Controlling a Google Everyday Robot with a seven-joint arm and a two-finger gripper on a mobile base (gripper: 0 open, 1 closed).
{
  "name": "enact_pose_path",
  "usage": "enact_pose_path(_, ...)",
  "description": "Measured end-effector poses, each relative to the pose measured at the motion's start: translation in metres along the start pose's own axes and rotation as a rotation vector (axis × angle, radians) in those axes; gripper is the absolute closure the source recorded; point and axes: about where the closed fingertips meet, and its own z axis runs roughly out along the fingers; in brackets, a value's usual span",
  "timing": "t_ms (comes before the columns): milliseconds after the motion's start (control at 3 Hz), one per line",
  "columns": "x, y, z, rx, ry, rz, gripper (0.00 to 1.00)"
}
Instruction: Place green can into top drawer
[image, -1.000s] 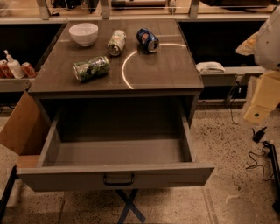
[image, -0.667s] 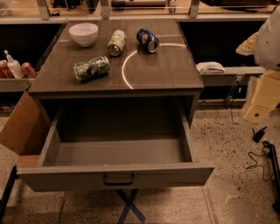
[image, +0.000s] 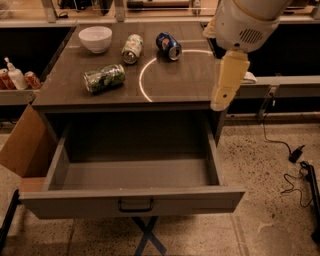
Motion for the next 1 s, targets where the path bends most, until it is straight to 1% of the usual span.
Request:
enact_pose_path(333,0.0,0.0,0.0,0.0,0.0,0.0,0.0)
enact_pose_path(667,-0.014,-0.023,0.019,0.014,-0.029,-0.032,0.0)
enact_pose_path(1000,-0.049,-0.061,0.052,0.011,-0.059,-0.128,0.0)
